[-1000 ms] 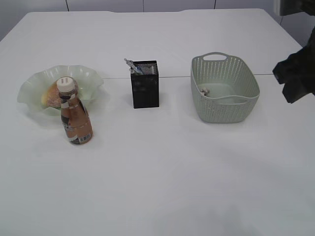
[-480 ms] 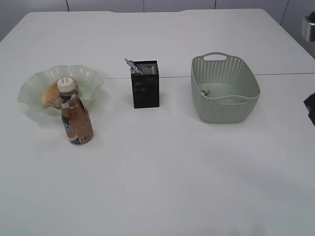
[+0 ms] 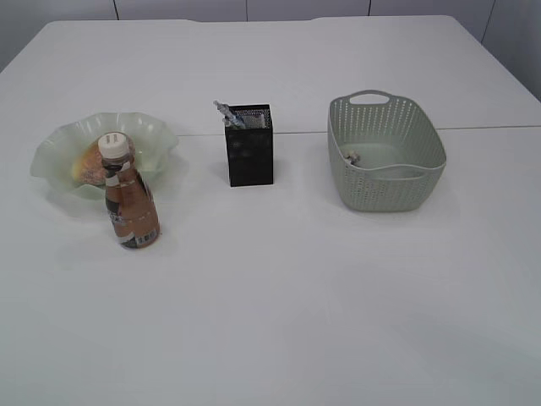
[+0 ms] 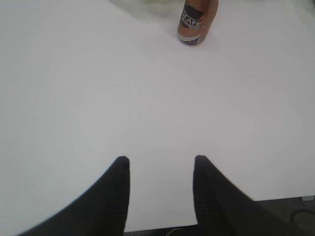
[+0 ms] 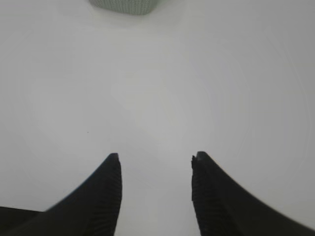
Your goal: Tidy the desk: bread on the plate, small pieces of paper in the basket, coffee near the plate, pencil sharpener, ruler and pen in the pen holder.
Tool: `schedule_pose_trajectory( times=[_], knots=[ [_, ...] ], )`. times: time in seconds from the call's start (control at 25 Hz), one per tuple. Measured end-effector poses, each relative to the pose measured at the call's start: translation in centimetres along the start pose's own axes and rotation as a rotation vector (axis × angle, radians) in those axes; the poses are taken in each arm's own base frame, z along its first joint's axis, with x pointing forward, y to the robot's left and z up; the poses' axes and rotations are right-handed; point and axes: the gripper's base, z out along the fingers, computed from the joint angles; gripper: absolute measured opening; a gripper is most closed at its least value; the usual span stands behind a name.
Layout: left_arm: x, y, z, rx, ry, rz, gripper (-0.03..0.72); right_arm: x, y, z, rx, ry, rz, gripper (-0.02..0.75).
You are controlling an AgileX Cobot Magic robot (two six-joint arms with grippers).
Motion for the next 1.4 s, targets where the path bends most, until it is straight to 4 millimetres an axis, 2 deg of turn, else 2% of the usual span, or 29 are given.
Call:
schedule_pose_trajectory(
  times=[0.2, 0.36, 0.76, 0.96, 1.24, 1.4],
  knots=[
    [1.2, -0.2, -1.3, 0.003, -0.051, 0.000, 0.318, 2.9, -0.9, -3.8, -0.003, -0.110, 0.041, 0.347],
    [2.2, -0.3, -2.4, 0.006, -0.116, 0.009, 0.318, 4.9, -1.5, -6.1, -0.008, -0.206, 0.062, 0.347],
    [4.3, -0.3, -4.2, -0.020, -0.235, 0.034, 0.318, 8.5, -2.1, -9.1, -0.042, -0.371, 0.101, 0.347],
    [4.6, -0.2, -4.4, -0.030, -0.252, 0.039, 0.318, 10.9, -1.4, -8.4, -0.115, -0.380, 0.093, 0.347],
    [5.7, 0.0, -5.2, -0.069, -0.311, 0.056, 0.318, 15.3, -1.3, -7.2, -0.127, -0.456, 0.096, 0.347],
    [6.3, 0.0, -5.6, -0.075, -0.345, 0.063, 0.317, 16.7, -1.1, -6.1, -0.132, -0.461, 0.098, 0.347]
  ],
)
